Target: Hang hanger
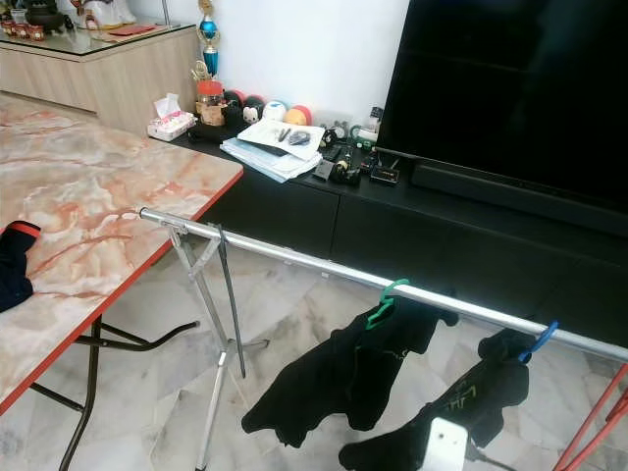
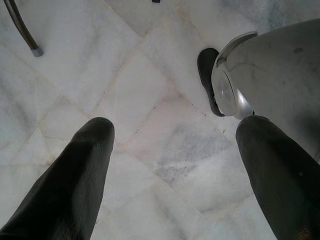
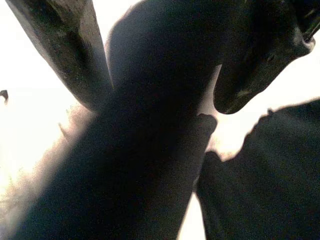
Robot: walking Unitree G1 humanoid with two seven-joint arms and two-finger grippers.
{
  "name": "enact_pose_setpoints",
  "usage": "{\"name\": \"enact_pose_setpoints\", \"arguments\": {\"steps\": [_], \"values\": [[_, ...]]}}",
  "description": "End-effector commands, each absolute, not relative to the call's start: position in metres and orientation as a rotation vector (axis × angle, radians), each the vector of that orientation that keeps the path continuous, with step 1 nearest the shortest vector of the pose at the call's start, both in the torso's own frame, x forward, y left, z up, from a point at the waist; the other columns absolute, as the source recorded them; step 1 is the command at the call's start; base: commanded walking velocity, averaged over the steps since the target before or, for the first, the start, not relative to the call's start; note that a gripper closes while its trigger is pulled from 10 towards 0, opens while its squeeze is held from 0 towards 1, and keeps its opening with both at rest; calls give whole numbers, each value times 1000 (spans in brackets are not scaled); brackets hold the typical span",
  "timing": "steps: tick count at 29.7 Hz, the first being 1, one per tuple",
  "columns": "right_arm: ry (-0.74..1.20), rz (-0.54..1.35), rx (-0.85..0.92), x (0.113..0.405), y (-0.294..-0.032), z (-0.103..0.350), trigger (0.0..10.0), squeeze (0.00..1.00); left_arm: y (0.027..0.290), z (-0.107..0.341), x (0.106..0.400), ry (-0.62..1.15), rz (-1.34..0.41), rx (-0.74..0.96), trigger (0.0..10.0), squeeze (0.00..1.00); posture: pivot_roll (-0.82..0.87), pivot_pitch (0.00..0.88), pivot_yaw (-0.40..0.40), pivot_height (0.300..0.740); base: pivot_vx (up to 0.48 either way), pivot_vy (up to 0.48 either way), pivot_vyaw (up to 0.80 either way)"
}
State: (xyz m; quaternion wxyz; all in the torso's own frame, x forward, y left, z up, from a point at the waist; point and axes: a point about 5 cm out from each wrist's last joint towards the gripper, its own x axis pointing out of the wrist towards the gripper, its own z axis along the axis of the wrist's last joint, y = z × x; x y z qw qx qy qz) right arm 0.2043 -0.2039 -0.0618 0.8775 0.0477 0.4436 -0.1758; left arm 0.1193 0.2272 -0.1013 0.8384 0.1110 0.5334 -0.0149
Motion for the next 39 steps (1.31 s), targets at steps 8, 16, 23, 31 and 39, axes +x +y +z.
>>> {"name": "enact_pose_setpoints", "arguments": {"steps": [8,16,23,31,39], "values": [[920,-304,43,209,-203,-62,4471,0,227,-103,113,1154,-30,227,10000,0,188,0,-70,740,0,0,0],[919,-332,13,204,-209,-64,0,0,226,-104,112,1158,-35,227,10000,0,191,0,-74,740,0,0,0],[936,-306,-5,202,-207,-66,0,0,225,-104,114,1157,-38,229,10000,0,199,0,-77,740,0,0,0],[973,-287,-25,194,-205,-72,0,0,227,-104,112,1162,-34,232,10000,0,206,0,-80,740,0,0,0],[1000,-275,-33,188,-205,-76,0,0,228,-104,109,1166,-36,236,10000,0,210,0,-80,740,0,0,0]]}}
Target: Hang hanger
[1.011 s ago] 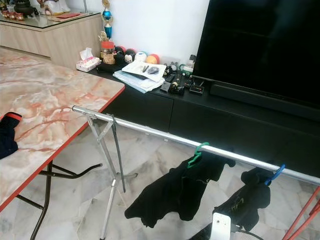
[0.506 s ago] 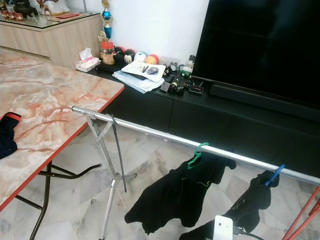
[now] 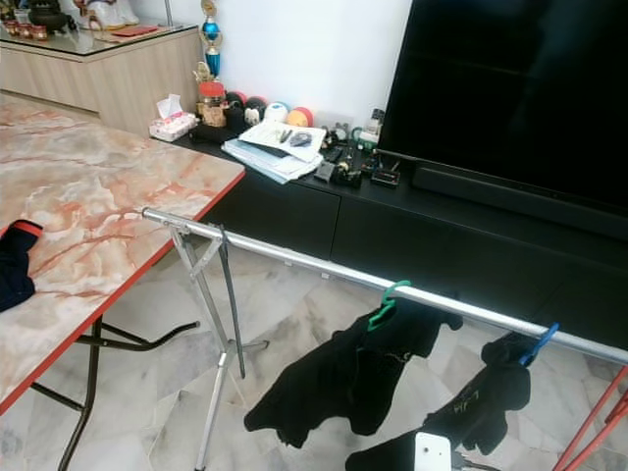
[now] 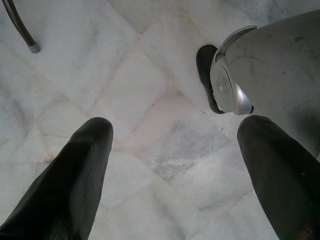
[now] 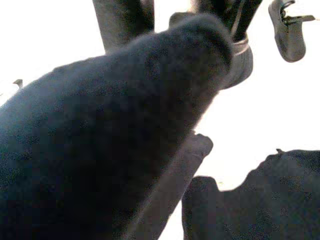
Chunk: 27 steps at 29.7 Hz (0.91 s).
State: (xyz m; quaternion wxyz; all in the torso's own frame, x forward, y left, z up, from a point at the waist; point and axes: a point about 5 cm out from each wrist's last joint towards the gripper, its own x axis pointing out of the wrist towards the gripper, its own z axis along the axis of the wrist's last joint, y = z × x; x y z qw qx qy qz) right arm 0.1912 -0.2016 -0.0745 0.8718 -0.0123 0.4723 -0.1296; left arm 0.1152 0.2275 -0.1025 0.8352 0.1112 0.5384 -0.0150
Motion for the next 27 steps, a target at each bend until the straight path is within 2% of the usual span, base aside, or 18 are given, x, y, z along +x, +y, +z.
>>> {"name": "enact_pose_setpoints", "arguments": {"steps": [1,16,24,27], "values": [[1002,-273,-34,188,-204,-77,0,0,228,-104,108,1166,-37,237,10000,0,212,0,-81,740,0,0,0],[1085,-206,-58,179,-202,-83,0,0,228,-105,108,1166,-38,237,10000,0,212,0,-83,740,0,0,0],[1198,-86,-113,166,-196,-92,0,0,226,-105,110,1164,-38,230,10000,0,211,0,-85,740,0,0,0],[1221,24,-220,162,-193,-94,0,0,225,-104,111,1162,-40,229,10000,0,212,0,-85,740,0,0,0]]}}
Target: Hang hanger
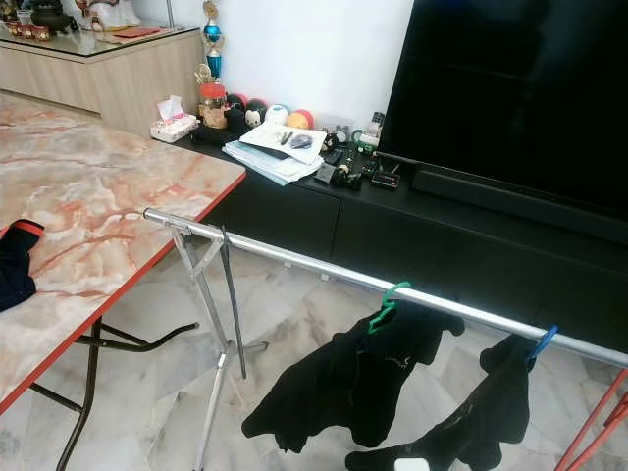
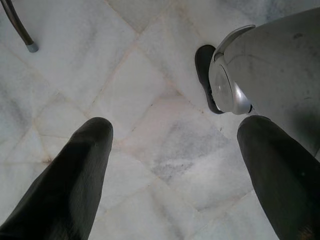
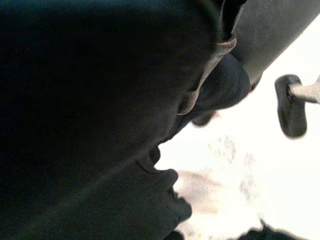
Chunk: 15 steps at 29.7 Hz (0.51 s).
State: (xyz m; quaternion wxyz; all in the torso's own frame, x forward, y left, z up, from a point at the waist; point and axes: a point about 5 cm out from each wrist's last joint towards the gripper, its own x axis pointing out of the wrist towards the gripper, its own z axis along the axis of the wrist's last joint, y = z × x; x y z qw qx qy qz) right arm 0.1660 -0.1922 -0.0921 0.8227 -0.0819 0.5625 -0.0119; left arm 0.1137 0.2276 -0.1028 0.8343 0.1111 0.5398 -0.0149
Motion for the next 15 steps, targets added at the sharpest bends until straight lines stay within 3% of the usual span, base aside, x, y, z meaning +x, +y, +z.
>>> {"name": "enact_pose_setpoints", "arguments": {"steps": [1,15], "values": [[1224,41,-234,161,-193,-94,0,0,225,-104,111,1161,-41,229,10000,0,212,0,-85,740,0,0,0],[1256,415,-511,143,-182,-102,0,0,224,-105,111,1163,-42,222,10000,0,212,0,-85,740,0,0,0]]}}
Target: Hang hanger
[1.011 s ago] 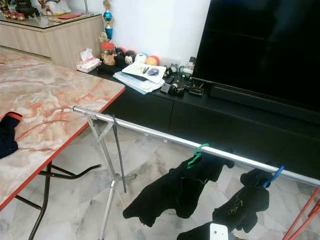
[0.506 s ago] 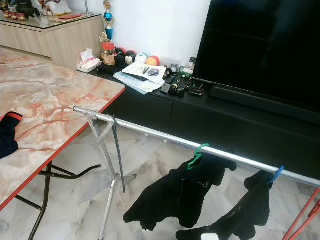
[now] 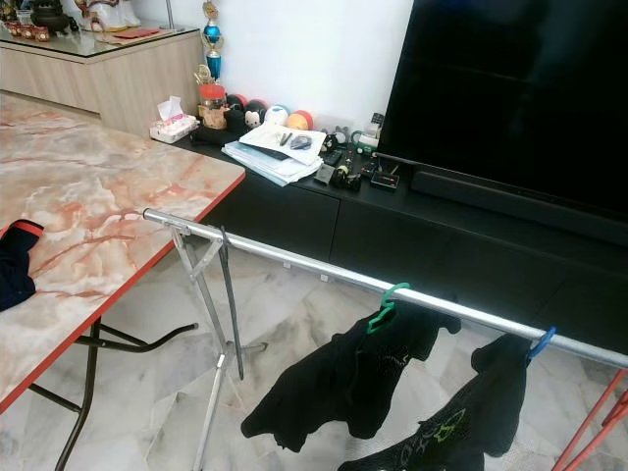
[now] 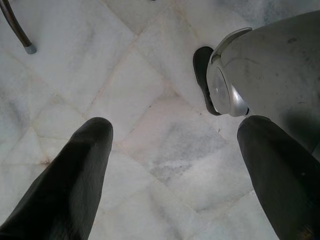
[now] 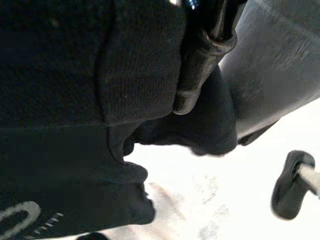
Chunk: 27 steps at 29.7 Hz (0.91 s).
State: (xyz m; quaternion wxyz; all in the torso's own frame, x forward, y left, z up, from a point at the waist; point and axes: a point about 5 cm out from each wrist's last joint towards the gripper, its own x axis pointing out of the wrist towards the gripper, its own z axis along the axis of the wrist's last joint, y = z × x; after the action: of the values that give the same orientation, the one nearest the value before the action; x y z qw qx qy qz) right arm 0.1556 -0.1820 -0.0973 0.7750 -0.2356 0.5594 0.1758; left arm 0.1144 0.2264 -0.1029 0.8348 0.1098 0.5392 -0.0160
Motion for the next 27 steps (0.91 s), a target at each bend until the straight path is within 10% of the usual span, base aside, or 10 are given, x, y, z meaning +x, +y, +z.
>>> {"name": "enact_pose_setpoints", "arguments": {"steps": [1,27], "values": [[1261,421,-509,142,-182,-102,0,0,224,-105,111,1163,-43,222,10000,0,213,0,-85,740,0,0,0],[1182,478,-650,145,-182,-102,0,0,223,-105,110,1168,-47,220,10000,0,213,0,-84,740,0,0,0]]}}
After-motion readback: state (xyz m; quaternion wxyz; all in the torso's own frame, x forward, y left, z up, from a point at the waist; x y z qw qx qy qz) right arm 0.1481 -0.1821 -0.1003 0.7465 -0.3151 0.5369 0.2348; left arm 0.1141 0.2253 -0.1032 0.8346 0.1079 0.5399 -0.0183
